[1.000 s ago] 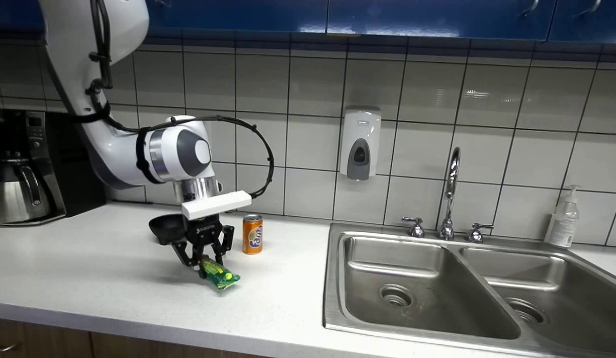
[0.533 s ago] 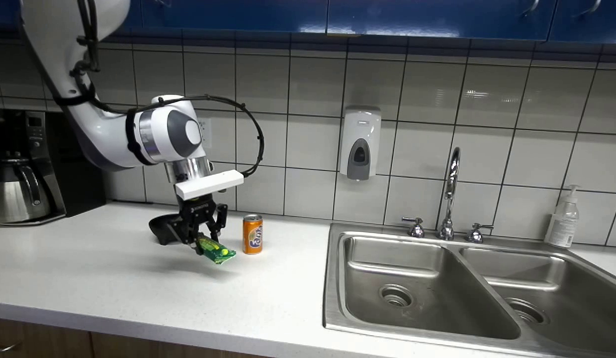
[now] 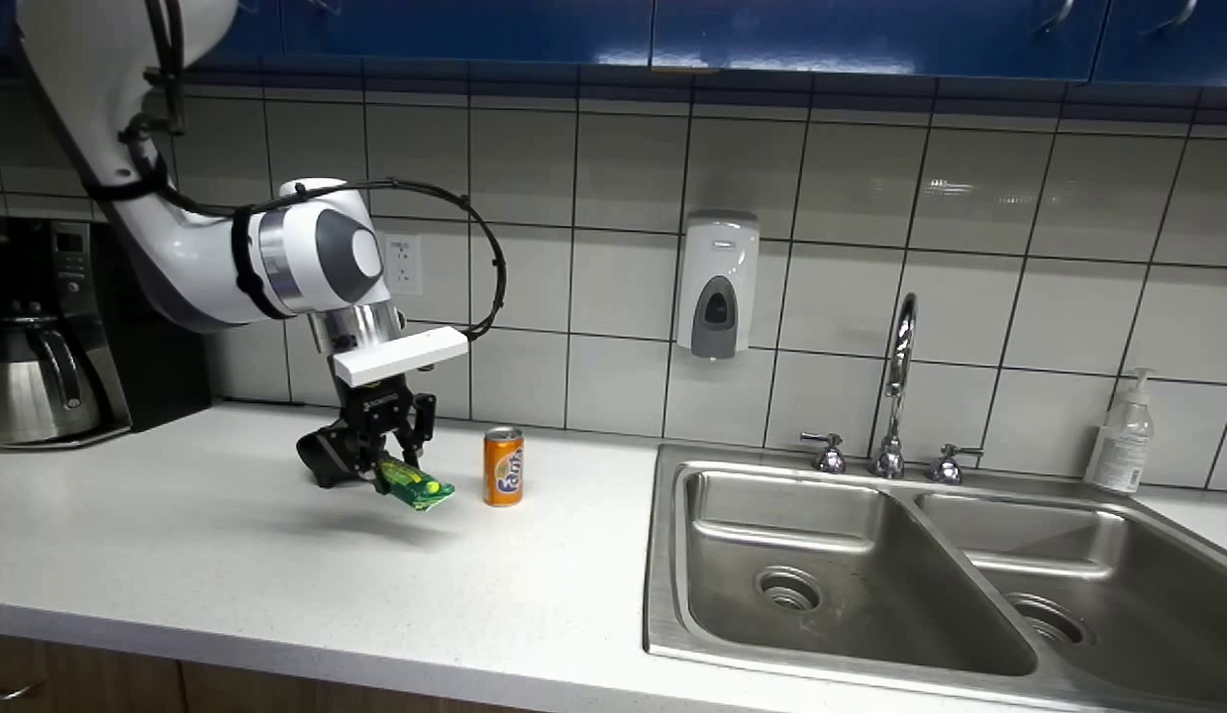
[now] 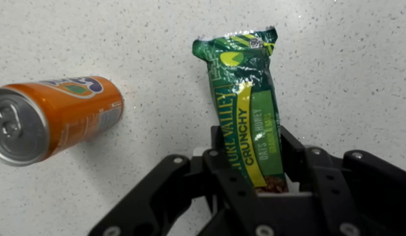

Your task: Put the green packet in the black bowl.

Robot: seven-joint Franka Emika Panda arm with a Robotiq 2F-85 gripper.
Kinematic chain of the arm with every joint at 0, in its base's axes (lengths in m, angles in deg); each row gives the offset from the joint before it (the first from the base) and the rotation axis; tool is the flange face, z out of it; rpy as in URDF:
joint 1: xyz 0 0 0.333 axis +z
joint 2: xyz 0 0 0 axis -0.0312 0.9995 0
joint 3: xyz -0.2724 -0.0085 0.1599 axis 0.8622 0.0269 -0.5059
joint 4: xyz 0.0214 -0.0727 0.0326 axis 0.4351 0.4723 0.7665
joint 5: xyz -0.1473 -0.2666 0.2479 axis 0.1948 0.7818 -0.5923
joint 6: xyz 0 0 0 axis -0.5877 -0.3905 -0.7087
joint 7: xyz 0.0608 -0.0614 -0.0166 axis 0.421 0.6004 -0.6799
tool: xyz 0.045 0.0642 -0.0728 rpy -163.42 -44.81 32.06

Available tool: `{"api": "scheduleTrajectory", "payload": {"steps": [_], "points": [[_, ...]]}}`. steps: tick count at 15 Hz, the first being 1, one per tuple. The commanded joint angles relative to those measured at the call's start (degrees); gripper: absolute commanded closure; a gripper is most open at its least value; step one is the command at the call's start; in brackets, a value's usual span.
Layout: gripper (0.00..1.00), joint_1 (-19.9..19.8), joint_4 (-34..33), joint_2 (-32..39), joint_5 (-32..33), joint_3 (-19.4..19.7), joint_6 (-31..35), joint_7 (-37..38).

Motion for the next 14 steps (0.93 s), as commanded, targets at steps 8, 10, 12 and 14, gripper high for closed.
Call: {"api": "scheduleTrajectory", "payload": {"steps": [8,10,12,14], "points": [[0.83,1.7,-4.9,1.3,-1.6,-2.4,-1.4,-1.6],[0.83,2.0,-6.2,2.2,-1.3,-2.7,-1.9,-1.4],[0.83,2.4,-8.0,3.5,-0.7,-3.0,-2.5,-0.7],[0.83,2.8,-10.0,4.9,-0.1,-3.5,-3.2,0.2]]}}
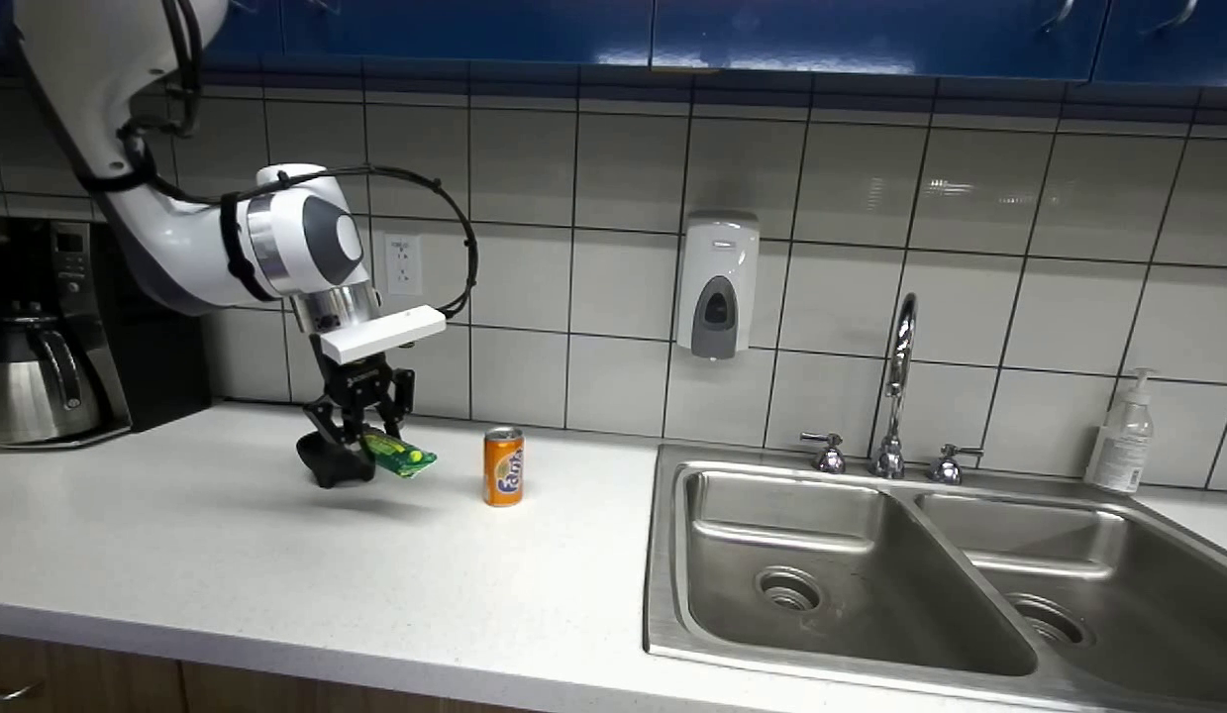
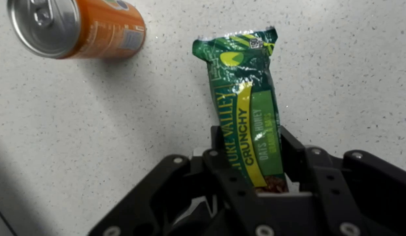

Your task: Put the green packet in the black bowl.

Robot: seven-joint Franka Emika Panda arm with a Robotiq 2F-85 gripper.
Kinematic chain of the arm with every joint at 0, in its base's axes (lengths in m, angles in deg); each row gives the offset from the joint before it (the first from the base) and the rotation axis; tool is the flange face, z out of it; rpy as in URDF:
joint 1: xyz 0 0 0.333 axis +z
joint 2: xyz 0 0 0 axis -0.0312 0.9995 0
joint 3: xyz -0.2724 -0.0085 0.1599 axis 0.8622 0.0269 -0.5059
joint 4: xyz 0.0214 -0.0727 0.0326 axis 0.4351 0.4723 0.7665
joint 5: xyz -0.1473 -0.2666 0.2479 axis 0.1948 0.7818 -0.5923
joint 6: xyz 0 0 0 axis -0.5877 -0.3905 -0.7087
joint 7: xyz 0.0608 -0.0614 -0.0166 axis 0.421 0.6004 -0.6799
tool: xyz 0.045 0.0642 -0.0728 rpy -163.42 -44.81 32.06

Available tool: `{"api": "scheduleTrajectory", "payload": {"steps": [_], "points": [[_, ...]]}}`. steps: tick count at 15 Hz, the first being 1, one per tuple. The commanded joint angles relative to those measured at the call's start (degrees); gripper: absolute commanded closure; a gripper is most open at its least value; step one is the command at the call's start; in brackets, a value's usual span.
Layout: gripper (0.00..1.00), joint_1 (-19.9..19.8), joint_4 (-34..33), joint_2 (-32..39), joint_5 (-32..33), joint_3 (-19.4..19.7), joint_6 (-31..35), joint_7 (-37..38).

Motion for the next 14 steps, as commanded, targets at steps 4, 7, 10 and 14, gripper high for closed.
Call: {"api": "scheduleTrajectory", "payload": {"steps": [4,7,10,14], "points": [[0.83,1.8,-8.9,6.2,1.5,-1.8,-4.6,1.7],[0.83,2.9,-12.3,9.3,2.3,-2.3,-6.0,2.6],[0.83,4.3,-15.7,12.0,3.7,-2.3,-7.8,4.1],[0.83,5.9,-19.2,13.5,5.9,-2.4,-9.5,6.1]]}}
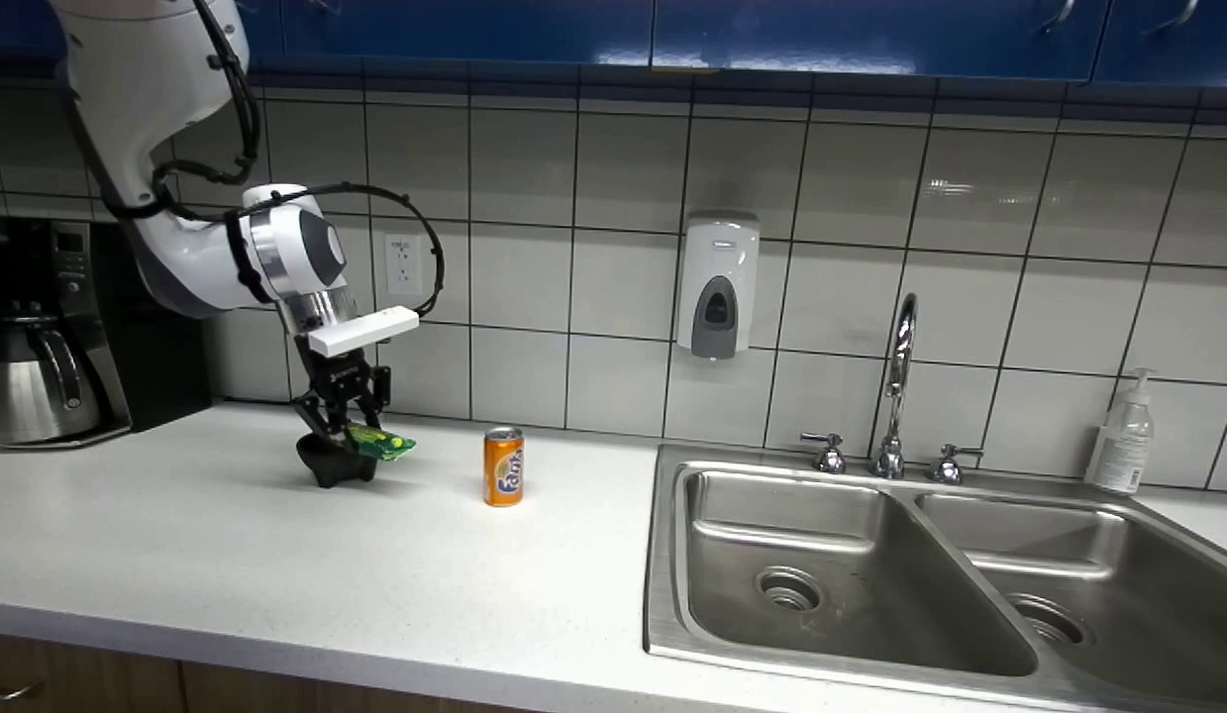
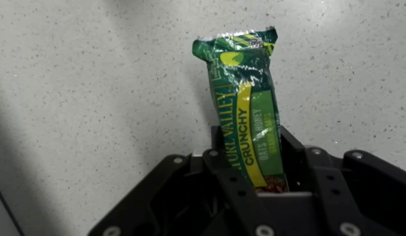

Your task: Put the green packet in the black bowl.

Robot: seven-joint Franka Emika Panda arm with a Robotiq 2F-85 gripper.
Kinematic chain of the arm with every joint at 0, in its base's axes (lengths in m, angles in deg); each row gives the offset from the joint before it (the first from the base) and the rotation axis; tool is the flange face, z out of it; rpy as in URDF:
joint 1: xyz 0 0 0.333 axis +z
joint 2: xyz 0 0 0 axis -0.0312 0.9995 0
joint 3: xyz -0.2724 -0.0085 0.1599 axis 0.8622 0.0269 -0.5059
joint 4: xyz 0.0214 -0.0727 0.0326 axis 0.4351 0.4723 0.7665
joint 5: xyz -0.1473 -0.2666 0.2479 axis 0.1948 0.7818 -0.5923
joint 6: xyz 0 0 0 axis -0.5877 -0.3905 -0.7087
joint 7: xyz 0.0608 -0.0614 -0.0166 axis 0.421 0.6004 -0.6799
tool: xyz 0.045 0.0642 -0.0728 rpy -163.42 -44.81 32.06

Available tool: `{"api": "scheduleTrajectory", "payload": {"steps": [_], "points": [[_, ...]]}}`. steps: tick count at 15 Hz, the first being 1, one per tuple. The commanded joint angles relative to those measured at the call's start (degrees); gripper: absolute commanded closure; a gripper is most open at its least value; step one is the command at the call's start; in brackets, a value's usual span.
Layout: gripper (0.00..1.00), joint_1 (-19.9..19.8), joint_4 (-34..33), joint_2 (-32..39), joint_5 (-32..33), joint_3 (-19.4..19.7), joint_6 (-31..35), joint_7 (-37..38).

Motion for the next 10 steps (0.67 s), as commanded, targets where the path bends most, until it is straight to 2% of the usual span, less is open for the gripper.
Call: {"api": "scheduleTrajectory", "payload": {"steps": [1,5,10], "points": [[0.83,1.3,-4.6,1.5,3.5,-0.6,-3.6,3.4],[0.83,2.6,-6.6,2.2,6.3,-0.9,-5.2,5.2],[0.83,3.1,-8.2,3.8,6.5,-1.3,-6.8,5.4]]}}
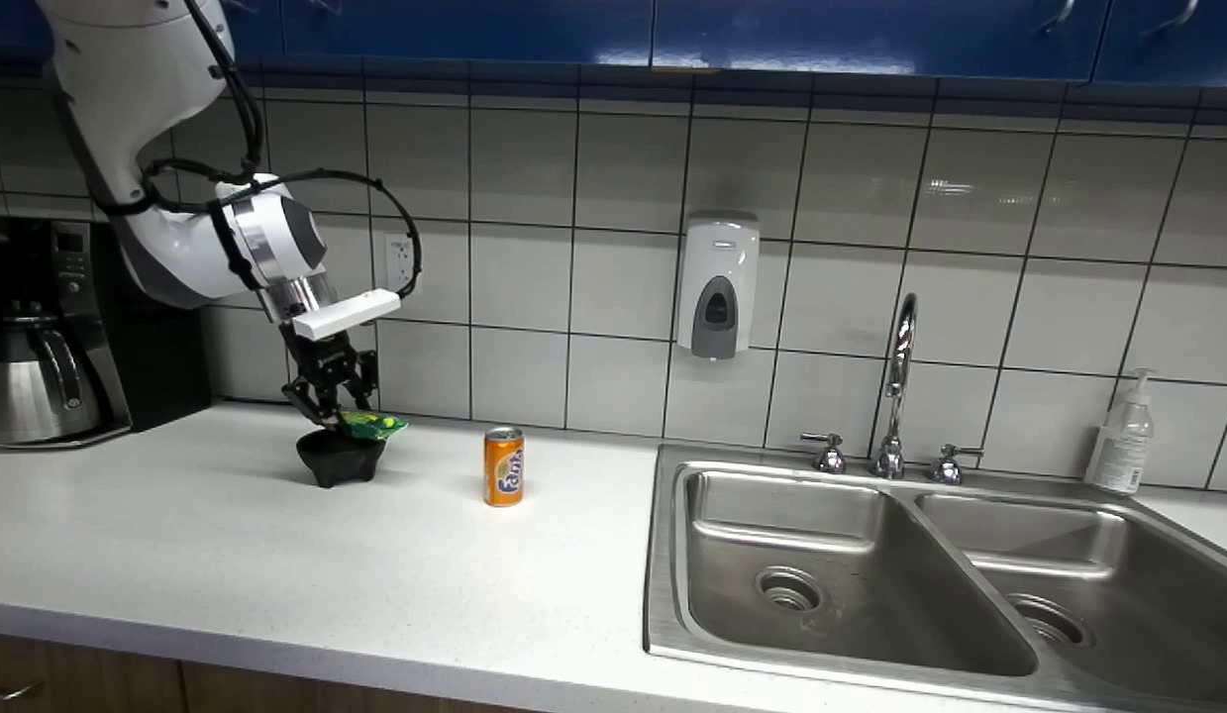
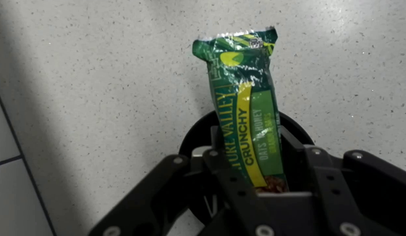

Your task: Put the green packet in the black bowl.

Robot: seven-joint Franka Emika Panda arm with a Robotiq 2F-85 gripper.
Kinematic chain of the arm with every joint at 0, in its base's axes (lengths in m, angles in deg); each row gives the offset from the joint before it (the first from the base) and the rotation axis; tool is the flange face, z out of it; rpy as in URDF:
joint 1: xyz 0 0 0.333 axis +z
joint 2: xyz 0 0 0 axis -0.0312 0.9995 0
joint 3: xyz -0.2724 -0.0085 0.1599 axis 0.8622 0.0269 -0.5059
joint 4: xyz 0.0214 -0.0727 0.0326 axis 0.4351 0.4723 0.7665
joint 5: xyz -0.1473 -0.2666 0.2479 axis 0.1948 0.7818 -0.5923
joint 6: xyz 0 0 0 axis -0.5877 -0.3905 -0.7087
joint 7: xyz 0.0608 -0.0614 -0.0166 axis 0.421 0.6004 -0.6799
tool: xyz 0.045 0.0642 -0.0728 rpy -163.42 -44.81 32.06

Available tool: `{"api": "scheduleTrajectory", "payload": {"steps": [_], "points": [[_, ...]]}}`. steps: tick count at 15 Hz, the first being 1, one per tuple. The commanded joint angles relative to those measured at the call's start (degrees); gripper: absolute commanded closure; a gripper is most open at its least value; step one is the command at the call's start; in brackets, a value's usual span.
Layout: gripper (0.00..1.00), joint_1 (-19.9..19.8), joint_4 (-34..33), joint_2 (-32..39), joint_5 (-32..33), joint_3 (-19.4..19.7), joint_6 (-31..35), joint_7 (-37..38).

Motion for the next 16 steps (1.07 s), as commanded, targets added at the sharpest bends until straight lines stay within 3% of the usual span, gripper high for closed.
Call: {"api": "scheduleTrajectory", "payload": {"steps": [1,7,8,11,13,16], "points": [[0.83,0.1,-2.9,1.9,1.7,-0.8,-2.9,2.0],[0.83,0.4,-3.9,3.2,1.8,-0.7,-3.0,2.5],[0.37,0.4,-4.0,3.3,1.9,-0.6,-3.1,2.6],[0.19,0.4,-4.3,3.4,2.0,-0.6,-3.2,2.5],[0.02,0.4,-4.5,3.4,2.1,-0.6,-3.3,2.5],[0.0,-0.1,-4.0,2.8,1.4,-0.9,-2.9,1.5]]}}
